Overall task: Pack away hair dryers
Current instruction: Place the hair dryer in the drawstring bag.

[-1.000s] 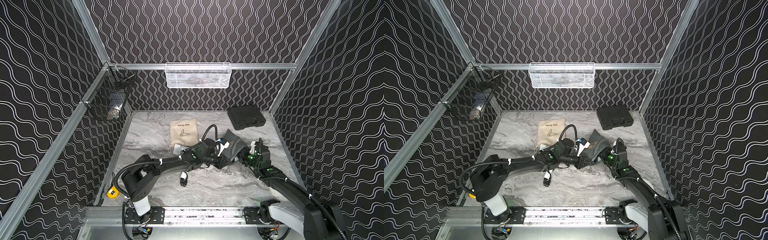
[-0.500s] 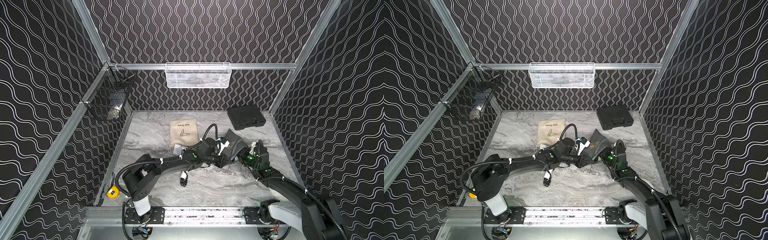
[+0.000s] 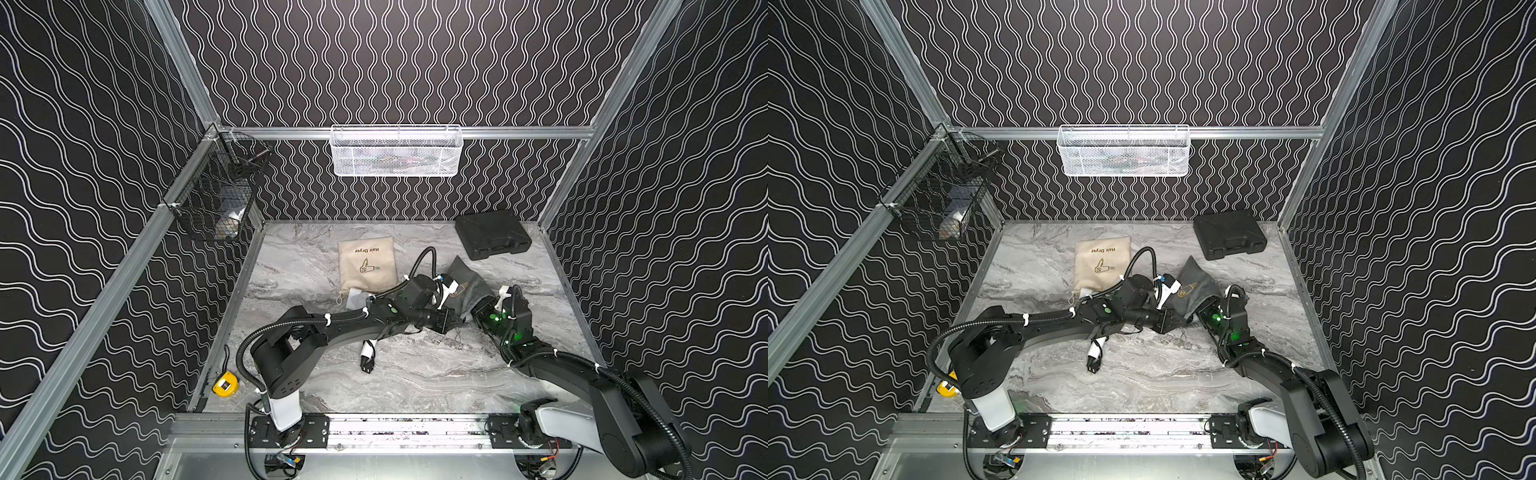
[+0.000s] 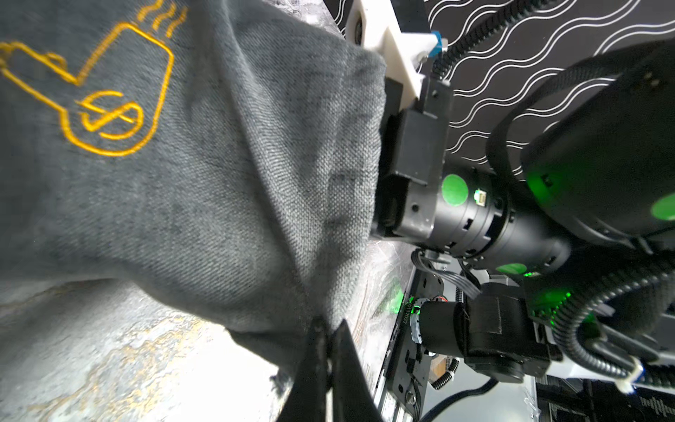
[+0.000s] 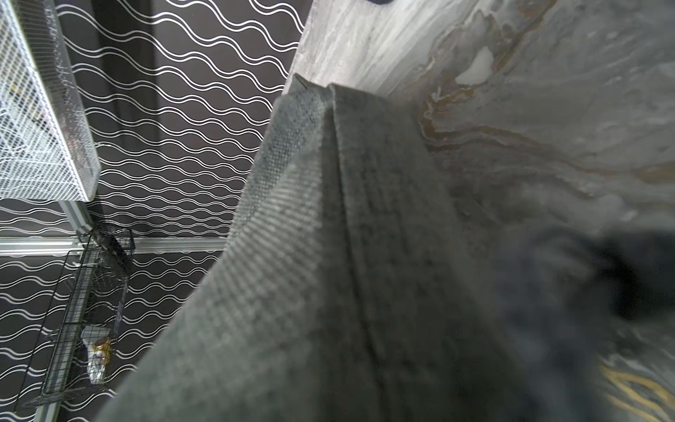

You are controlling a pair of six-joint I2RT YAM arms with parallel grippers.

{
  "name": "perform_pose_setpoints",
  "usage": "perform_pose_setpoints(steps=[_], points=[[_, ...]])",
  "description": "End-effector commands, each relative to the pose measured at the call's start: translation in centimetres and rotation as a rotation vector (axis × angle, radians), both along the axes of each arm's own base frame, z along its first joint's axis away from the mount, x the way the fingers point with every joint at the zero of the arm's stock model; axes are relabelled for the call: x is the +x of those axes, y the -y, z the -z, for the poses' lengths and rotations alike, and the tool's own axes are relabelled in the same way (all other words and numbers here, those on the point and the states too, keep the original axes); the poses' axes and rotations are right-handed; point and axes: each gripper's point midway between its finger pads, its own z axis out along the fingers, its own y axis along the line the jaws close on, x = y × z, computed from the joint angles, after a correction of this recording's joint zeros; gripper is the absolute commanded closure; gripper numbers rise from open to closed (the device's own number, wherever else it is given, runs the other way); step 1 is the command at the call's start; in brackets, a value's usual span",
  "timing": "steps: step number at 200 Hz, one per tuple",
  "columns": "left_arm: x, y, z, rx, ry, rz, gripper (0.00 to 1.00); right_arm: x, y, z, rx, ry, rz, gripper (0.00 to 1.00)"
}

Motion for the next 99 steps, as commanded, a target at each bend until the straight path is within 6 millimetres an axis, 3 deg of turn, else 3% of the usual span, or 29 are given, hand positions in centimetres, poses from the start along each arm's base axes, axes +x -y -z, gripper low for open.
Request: perform_pose_setpoints(steps=[1,74,99], points=[[0.4,-0.2,0.2,0.001,0.002,-0.007,1.00,0.6,0.3,-1.0,0.000,0.072,0.025,1.00],[0.2,-0.5,1.0,0.004,-0.019,-0.007,1.00,0.7,-0.7,0.6,0.004,0.062,-0.005,0.98],[0.2,-0.6,1.5,0.014,-0.029,-0.008,1.00,0.4,-0.7,1.1,-0.003,0.051,-0.007,0.81]])
